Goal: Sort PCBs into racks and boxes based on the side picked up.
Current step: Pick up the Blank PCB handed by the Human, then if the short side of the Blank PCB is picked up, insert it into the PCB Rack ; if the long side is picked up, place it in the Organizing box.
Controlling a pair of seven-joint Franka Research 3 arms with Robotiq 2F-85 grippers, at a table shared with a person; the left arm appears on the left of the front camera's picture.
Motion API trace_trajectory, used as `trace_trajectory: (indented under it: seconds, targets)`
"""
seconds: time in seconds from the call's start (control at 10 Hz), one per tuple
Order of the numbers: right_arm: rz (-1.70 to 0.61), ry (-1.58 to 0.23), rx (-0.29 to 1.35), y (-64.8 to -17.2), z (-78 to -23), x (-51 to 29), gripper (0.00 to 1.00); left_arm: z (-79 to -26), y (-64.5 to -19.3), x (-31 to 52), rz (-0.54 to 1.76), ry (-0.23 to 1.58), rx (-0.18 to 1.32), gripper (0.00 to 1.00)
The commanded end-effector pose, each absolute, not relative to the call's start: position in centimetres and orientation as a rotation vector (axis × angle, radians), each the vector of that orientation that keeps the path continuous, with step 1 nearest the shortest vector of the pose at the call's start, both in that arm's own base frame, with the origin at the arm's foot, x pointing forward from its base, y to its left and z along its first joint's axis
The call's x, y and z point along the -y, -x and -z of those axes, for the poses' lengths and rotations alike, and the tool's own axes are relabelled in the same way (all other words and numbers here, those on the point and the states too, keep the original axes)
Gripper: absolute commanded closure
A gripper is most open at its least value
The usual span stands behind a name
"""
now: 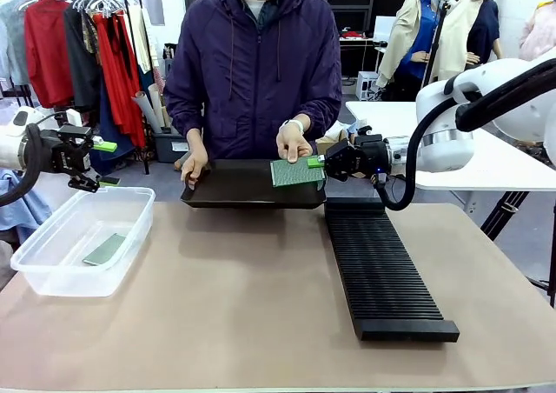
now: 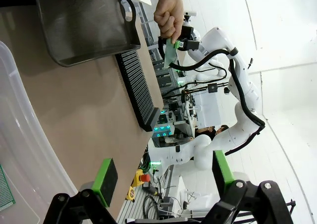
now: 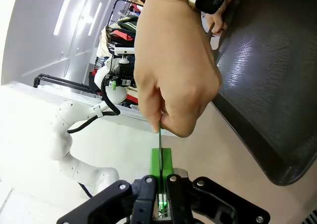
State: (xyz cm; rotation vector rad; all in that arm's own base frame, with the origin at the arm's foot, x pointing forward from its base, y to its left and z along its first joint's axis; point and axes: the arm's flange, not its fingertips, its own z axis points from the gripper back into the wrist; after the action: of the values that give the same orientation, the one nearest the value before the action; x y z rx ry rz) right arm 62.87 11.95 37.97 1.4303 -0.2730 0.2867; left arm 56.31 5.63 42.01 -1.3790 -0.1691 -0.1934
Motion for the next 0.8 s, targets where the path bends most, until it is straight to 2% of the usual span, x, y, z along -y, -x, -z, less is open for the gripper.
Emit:
trace_trajectory:
  seconds: [0.0, 0.7]
  targets:
    - [-0.28, -1.432, 0.279, -62.68, -38.11, -12.03, 1.0, -42.17, -56.28, -5.75, 0.197, 1.379, 0.17, 0.0]
    - [-0.28, -1.432, 0.279, -62.68, -38.11, -12.03, 1.0, -42.17, -56.28, -5.75, 0.197, 1.379, 0.17, 0.0]
